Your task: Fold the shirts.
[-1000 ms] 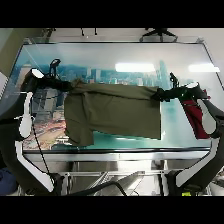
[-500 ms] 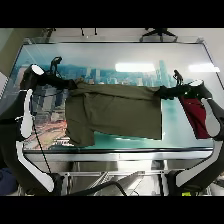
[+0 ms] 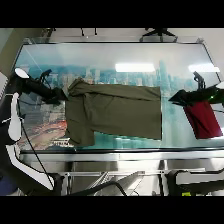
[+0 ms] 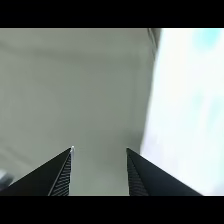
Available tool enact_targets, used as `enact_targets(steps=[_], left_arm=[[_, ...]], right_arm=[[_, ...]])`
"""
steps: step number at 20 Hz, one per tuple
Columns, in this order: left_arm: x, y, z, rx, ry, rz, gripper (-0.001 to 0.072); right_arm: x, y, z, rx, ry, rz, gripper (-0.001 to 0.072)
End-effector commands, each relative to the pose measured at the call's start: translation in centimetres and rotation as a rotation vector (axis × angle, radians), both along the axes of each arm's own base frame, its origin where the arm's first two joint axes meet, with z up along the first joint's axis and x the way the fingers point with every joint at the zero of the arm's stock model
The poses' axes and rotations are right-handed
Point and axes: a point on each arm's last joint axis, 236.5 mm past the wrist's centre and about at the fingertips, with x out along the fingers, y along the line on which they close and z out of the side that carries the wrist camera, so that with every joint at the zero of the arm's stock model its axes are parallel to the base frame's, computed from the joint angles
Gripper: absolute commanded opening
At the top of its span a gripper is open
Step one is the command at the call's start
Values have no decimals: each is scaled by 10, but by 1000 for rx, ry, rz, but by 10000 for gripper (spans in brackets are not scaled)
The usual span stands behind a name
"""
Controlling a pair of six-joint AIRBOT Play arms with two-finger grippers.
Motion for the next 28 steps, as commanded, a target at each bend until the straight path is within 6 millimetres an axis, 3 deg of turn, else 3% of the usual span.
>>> enact_targets(steps=[1, 5, 8, 10, 12, 13, 19, 21, 22, 25, 28], left_arm=[[-63, -1, -38, -36, 122, 28, 668], [-105, -24, -72, -49, 195, -17, 668], [-110, -41, -82, -33, 183, -57, 647], [-108, -56, -73, -66, 173, -85, 616], [-115, -74, -58, -135, 190, -132, 144], [-118, -80, -51, -155, 195, -150, 21], [-117, -76, -13, -158, 128, -158, 21], [-122, -71, 0, -167, 134, -150, 21], [-124, -67, 6, -174, 141, -142, 21], [-132, -58, 26, -176, 141, -136, 21], [-132, -41, 52, -164, 82, -86, 21]], right_arm=[[-58, -5, -18, 56, 130, -63, 373], [-95, -6, -42, 103, 216, -145, 373], [-119, 13, -67, 131, 276, -134, 373], [-137, 28, -81, 148, 316, -110, 374], [-148, 36, -90, 152, 341, -104, 375], [-148, 37, -94, 144, 341, -109, 375], [-151, 67, -109, 113, 365, 0, 363], [-153, 80, -104, 130, 356, 52, 113], [-148, 83, -97, 144, 336, 57, 32], [-124, 73, -61, 119, 219, 73, 23], [-96, 40, -21, 63, 107, 8, 23]])
